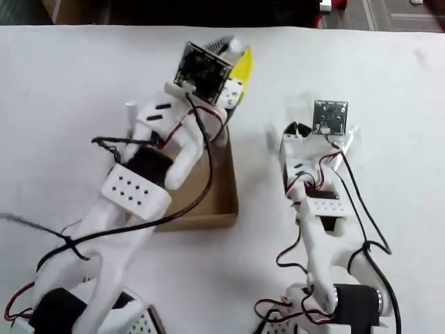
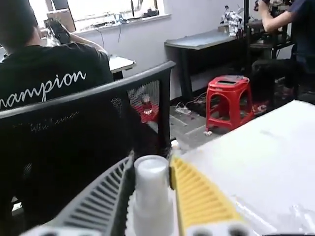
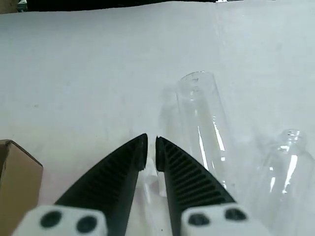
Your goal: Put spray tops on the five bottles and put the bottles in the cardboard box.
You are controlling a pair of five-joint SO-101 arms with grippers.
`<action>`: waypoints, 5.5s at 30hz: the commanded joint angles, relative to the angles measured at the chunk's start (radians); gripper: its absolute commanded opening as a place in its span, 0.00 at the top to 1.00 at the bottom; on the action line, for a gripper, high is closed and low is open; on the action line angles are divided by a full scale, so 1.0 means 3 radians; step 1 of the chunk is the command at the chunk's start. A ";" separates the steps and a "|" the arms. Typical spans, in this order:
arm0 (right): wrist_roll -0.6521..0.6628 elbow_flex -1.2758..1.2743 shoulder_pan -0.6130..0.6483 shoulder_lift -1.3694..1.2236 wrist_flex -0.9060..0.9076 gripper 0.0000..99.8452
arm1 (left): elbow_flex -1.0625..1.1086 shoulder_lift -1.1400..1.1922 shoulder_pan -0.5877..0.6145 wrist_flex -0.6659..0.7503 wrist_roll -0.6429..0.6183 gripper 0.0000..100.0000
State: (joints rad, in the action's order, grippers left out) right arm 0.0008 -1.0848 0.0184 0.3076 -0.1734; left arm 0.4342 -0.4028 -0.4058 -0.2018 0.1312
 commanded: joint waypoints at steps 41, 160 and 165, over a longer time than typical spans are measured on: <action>0.0046 0.0138 -0.0023 0.0023 -0.0069 0.98 | 0.1366 -0.0038 0.0054 0.0900 0.0020 0.97; 0.0189 0.1222 0.0995 0.0120 0.2902 0.98 | 0.4030 -0.4703 0.2396 -0.1263 -0.0639 0.98; 0.0312 0.1222 0.0182 0.1133 0.3122 0.98 | 0.4030 -0.4703 0.2396 -0.1263 -0.0634 0.98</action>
State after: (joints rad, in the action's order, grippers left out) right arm 0.0606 -0.7518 0.2562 0.4012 0.7181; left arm 1.6464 -1.8113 0.3199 -0.6099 -0.0529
